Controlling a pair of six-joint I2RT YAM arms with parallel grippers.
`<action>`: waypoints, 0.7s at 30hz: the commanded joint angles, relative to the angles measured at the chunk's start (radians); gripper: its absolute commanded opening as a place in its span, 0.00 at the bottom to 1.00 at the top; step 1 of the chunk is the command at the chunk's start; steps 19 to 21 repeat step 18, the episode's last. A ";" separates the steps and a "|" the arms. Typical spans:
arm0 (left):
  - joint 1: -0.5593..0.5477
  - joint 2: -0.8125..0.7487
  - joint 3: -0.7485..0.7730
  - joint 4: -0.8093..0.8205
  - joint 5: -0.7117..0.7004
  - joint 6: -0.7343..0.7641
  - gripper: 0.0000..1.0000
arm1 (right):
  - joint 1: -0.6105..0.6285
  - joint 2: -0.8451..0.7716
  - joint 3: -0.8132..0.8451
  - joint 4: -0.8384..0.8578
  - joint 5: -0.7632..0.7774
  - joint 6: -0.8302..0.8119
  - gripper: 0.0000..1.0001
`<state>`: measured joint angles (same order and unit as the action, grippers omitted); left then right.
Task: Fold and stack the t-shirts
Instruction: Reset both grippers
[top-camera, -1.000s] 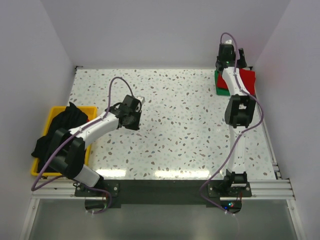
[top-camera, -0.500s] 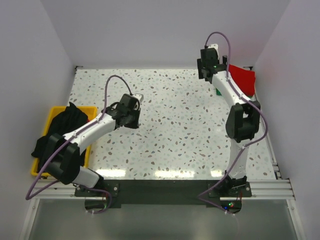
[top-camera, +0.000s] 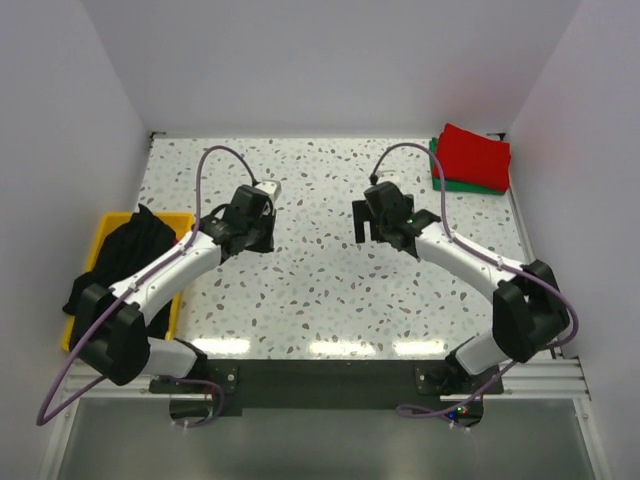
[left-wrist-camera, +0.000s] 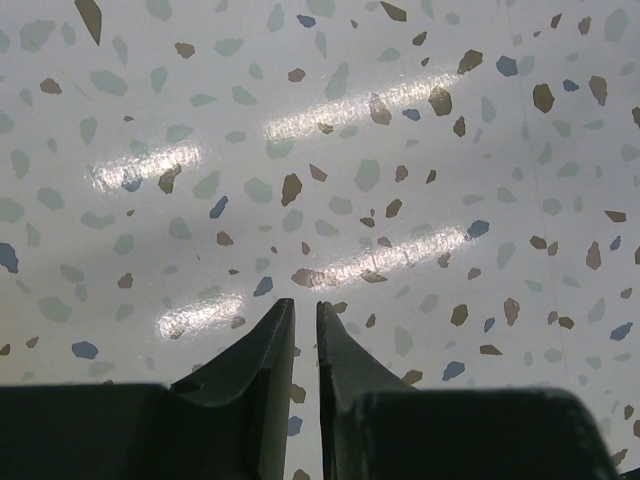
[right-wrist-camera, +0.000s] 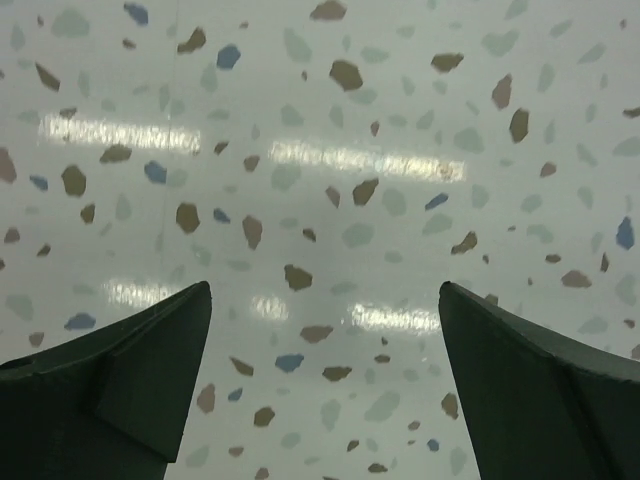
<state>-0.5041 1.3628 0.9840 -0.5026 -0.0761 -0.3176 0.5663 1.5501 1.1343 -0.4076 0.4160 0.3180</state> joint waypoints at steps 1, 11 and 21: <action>0.010 -0.034 0.019 0.015 -0.028 0.023 0.20 | 0.009 -0.134 -0.108 0.093 -0.083 0.122 0.99; 0.035 -0.073 0.022 0.013 -0.037 0.026 0.20 | 0.009 -0.225 -0.211 0.067 -0.227 0.155 0.99; 0.052 -0.087 0.013 0.018 -0.030 0.025 0.20 | 0.010 -0.285 -0.220 0.099 -0.240 0.150 0.99</action>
